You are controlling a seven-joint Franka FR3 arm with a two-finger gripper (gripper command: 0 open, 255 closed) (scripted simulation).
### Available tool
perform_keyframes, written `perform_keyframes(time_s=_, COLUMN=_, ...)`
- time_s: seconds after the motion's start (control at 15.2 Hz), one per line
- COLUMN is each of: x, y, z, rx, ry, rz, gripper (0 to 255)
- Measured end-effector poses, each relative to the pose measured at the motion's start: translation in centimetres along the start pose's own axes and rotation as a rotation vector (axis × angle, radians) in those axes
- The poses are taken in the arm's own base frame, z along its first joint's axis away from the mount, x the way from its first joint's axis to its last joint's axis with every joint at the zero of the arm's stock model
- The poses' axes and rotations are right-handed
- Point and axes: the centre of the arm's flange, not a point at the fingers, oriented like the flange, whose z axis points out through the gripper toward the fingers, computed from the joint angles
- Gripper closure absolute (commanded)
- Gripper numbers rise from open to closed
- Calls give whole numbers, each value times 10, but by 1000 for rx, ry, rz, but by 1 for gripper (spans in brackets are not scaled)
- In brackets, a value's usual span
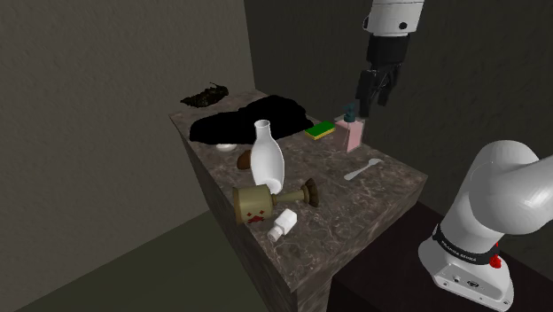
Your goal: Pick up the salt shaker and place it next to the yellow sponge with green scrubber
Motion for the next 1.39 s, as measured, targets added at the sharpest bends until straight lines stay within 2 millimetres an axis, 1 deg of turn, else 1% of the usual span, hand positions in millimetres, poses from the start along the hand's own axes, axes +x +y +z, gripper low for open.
perform_keyframes(time_s=0.07, x=0, y=0, z=0, rx=0, ry=0, rz=0, gripper=0)
perform_keyframes(time_s=0.13, x=1, y=-4, z=4, rx=-1, ry=0, rz=11, gripper=0)
perform_keyframes(time_s=0.33, x=2, y=-27, z=28, rx=-6, ry=5, rz=72, gripper=0)
perform_keyframes(time_s=0.4, x=-2, y=-37, z=37, rx=-9, ry=7, rz=94, gripper=0)
perform_keyframes(time_s=0.53, x=2, y=-58, z=57, rx=-13, ry=10, rz=143, gripper=0)
perform_keyframes(time_s=0.73, x=7, y=-81, z=82, rx=-19, ry=15, rz=217, gripper=0)
perform_keyframes(time_s=0.86, x=11, y=-100, z=105, rx=-24, ry=18, rz=267, gripper=0)
perform_keyframes(time_s=0.92, x=16, y=-110, z=113, rx=-25, ry=21, rz=291, gripper=0)
perform_keyframes(time_s=0.99, x=18, y=-120, z=127, rx=-28, ry=21, rz=316, gripper=0)
perform_keyframes(time_s=1.12, x=23, y=-137, z=141, rx=-31, ry=26, rz=365, gripper=0)
perform_keyframes(time_s=1.19, x=29, y=-146, z=153, rx=-34, ry=27, rz=390, gripper=0)
perform_keyframes(time_s=1.32, x=34, y=-163, z=173, rx=-38, ry=32, rz=439, gripper=0)
perform_keyframes(time_s=1.39, x=39, y=-171, z=180, rx=-40, ry=34, rz=464, gripper=0)
